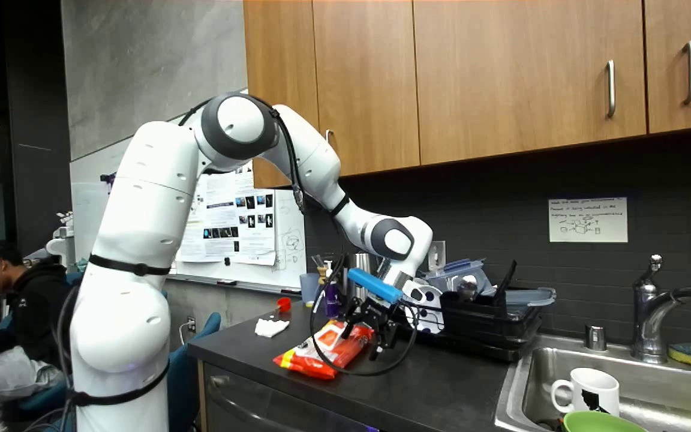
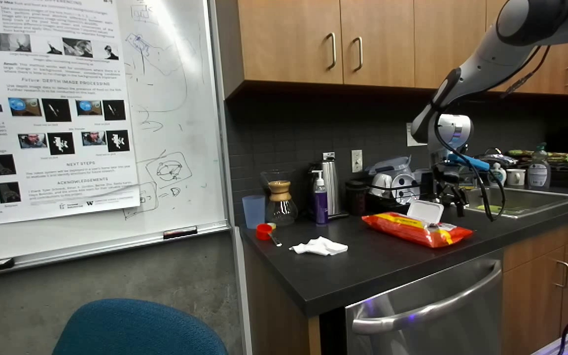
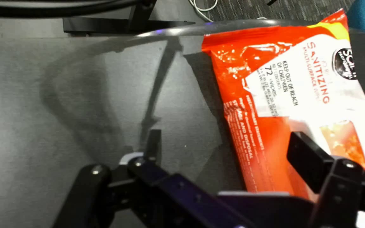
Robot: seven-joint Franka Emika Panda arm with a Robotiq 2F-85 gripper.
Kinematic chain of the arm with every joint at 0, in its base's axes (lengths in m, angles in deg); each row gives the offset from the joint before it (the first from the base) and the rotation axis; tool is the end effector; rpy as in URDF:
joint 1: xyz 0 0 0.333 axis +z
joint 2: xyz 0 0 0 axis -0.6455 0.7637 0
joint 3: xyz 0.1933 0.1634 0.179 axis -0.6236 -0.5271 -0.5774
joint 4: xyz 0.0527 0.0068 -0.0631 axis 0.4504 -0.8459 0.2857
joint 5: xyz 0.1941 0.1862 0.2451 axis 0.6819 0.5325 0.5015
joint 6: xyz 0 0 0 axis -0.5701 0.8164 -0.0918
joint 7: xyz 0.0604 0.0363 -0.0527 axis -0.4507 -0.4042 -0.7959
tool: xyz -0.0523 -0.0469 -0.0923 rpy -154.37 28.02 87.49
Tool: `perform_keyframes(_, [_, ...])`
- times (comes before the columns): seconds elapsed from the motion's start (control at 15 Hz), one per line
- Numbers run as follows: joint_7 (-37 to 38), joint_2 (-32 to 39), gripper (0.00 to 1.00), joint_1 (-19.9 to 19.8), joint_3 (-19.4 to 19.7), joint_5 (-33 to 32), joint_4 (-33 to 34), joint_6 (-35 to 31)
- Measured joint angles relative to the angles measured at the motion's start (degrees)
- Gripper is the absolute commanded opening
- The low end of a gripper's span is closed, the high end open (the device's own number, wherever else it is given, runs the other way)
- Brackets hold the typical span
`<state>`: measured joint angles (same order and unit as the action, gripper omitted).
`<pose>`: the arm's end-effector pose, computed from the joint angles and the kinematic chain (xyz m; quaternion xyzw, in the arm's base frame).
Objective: Close the lid of the orange bag of wet wipes
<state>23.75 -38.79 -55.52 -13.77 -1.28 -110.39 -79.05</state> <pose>0.4743 -0.1695 0.2909 -0.9632 0.0315 0.2051 0.1706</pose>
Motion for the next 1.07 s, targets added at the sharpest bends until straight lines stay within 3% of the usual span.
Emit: perform_keyframes(1.07, [-0.26, -4.56, 1.00, 5.25, -2.13, -0.01, -4.01, 0.83])
